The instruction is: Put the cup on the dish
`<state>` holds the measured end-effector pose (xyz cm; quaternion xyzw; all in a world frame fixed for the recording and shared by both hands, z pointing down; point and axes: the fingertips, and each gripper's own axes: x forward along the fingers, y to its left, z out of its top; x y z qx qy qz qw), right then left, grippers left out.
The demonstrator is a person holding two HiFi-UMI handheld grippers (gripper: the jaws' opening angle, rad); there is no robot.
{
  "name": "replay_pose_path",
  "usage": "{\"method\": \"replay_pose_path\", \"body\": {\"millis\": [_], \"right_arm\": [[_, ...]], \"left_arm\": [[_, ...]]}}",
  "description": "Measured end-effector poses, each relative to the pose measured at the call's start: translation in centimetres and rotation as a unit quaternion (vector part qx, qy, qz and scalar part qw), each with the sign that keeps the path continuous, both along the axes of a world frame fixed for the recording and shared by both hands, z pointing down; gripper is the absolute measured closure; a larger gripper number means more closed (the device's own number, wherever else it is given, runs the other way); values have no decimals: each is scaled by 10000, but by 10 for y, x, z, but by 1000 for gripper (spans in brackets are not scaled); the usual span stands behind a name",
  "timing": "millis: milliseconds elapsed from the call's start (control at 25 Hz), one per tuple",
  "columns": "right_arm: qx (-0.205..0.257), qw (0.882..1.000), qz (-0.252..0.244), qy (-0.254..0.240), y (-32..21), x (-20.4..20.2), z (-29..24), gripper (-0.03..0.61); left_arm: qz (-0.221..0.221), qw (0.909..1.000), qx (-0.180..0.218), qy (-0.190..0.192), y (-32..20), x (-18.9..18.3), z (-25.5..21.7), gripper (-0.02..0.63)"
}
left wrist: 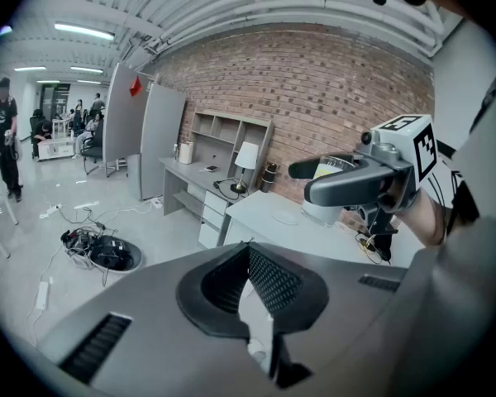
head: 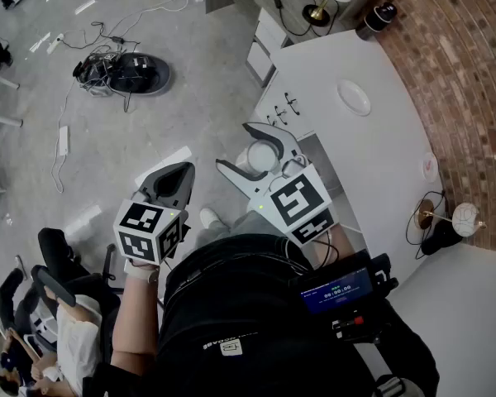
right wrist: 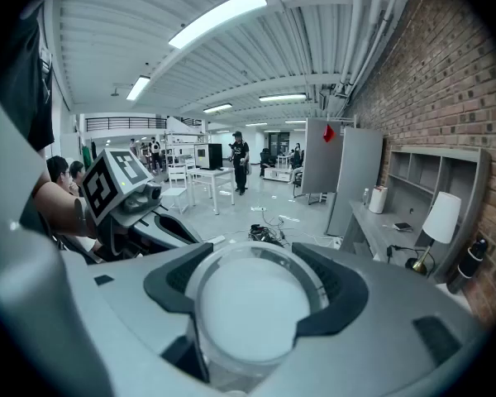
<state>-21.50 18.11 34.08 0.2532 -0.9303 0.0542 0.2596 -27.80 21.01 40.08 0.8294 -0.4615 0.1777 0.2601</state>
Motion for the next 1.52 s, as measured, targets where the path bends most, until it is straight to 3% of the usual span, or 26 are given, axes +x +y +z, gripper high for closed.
{"method": "replay_pose_path", "body": {"millis": [720, 920, 1520], "right_arm": [[-10, 9992, 288, -294, 8, 37, -13, 282], [83, 9989, 441, -135, 3, 55, -8, 281], [89, 9959, 830, -354, -28, 108, -7, 285]], "left_arm": [[60, 10000, 12, -35, 9, 38, -6, 607], [140, 9999, 12, -75, 6, 50, -5, 607], [279, 9993, -60, -256, -19, 86, -3, 607]]}}
